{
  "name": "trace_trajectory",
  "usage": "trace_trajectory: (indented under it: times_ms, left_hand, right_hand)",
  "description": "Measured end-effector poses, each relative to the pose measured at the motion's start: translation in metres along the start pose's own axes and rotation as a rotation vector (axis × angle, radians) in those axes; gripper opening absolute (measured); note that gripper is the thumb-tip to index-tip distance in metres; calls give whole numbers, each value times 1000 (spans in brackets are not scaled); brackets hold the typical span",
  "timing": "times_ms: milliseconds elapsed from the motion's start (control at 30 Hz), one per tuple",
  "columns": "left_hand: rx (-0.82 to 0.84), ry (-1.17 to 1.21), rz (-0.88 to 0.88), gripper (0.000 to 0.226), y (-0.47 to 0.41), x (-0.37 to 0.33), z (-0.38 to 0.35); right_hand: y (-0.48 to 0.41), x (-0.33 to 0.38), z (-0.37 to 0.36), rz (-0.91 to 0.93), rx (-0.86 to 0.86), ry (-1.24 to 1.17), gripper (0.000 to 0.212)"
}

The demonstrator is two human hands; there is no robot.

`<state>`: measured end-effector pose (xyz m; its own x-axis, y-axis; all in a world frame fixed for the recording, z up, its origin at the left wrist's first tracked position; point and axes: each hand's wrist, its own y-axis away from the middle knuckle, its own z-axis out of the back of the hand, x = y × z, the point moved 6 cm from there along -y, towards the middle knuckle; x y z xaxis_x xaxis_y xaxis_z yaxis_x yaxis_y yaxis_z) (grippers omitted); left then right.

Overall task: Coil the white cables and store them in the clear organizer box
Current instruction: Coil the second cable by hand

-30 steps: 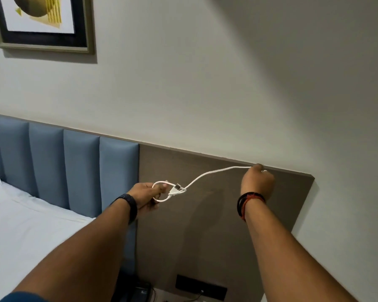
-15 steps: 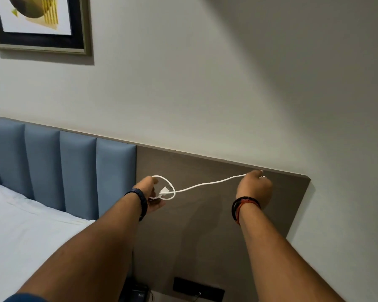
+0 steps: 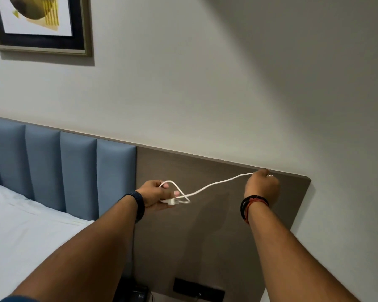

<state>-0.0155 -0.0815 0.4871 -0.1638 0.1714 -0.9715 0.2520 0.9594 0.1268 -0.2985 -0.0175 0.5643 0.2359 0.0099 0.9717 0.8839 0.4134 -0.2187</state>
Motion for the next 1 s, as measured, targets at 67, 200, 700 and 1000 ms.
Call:
trace_trajectory:
  times_ms: [67, 200, 700, 1000]
  left_hand:
    - [-130, -256, 49, 27, -1, 5, 11]
    - [-283, -1150, 185, 69, 1, 6, 24]
    - [22, -642, -395, 33, 6, -28, -116]
    - [-177, -942, -706, 37, 4, -62, -77]
  right_hand:
    - [0, 2, -2, 2, 26, -22, 38]
    - [9, 5, -24, -139, 288, -128, 35]
    - [65, 70, -60, -359, 891, -1022, 26]
    - [57, 39, -50, 771, 625, 634, 67]
